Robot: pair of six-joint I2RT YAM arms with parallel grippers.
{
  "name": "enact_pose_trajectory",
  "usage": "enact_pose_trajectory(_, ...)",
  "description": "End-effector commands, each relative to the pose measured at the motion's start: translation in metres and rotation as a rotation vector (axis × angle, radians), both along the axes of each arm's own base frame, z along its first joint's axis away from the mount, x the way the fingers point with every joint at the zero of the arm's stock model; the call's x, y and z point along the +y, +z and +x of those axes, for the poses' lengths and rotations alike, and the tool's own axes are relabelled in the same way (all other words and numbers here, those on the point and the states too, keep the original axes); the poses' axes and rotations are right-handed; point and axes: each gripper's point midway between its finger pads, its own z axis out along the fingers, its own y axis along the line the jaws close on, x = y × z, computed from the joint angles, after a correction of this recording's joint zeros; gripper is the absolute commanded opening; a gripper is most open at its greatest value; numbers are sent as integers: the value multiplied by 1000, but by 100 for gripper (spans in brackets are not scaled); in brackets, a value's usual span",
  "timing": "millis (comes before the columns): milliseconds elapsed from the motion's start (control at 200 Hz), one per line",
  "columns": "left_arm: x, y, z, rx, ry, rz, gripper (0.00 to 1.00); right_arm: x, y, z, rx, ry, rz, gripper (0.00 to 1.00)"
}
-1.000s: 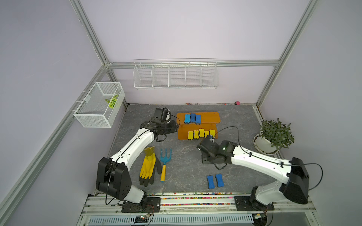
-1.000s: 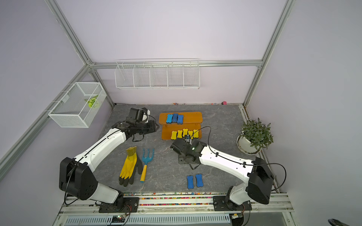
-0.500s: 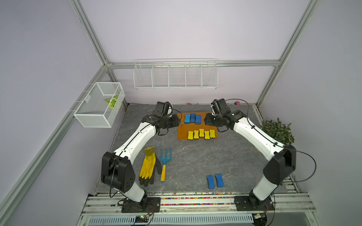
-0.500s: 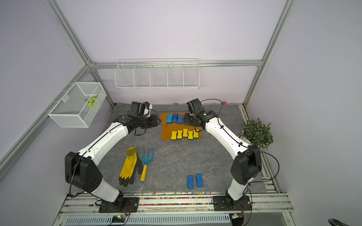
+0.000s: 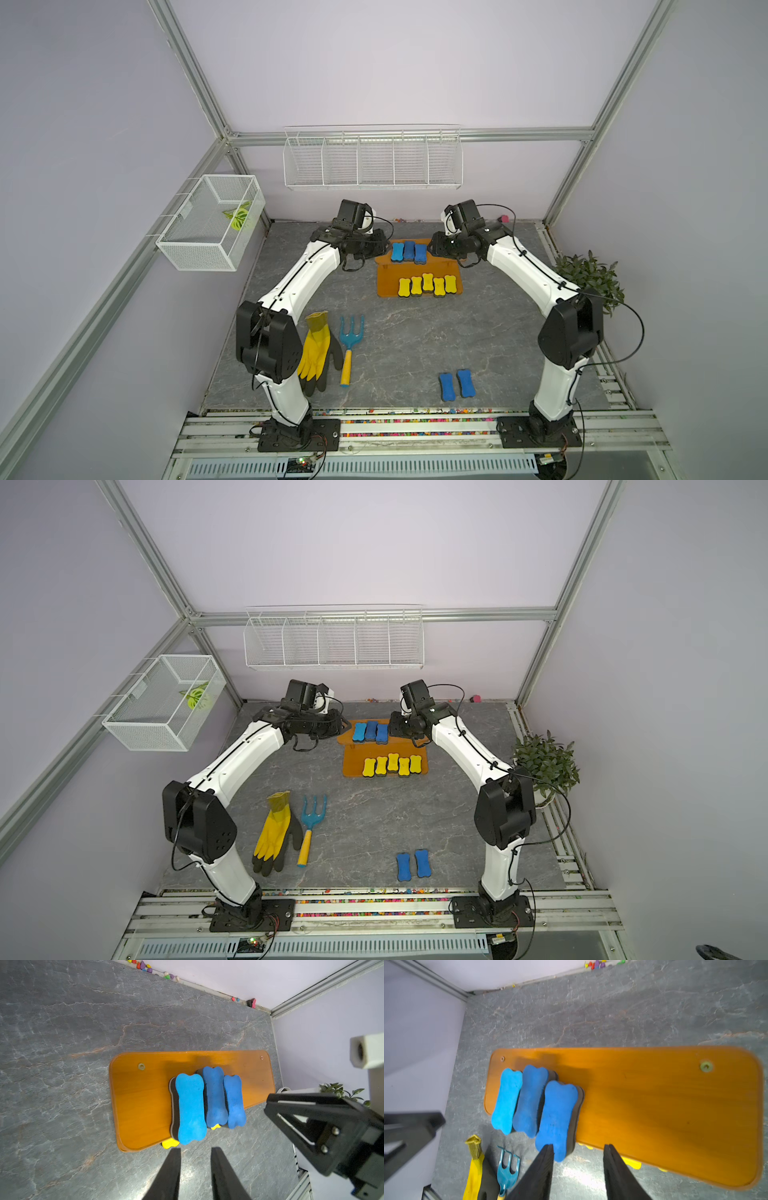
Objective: Remove the whiteboard erasers from the shelf
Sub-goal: Pick up the whiteboard eraser from the shelf.
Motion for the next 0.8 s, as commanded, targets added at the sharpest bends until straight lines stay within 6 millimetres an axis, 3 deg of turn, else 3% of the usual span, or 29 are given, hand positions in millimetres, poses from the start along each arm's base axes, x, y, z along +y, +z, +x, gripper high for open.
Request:
enact_pose_trajectory(0, -7, -6, 4, 22, -39, 17, 30, -4, 15, -6, -42, 25, 39, 46)
enact_pose_trajectory(450, -14, -40, 17, 95, -52, 59, 32, -16, 16, -15, -51, 17, 73, 46)
enact_pose_trajectory(795, -17, -46, 21, 107, -55, 51, 32, -14, 11, -15, -37, 21, 83, 45)
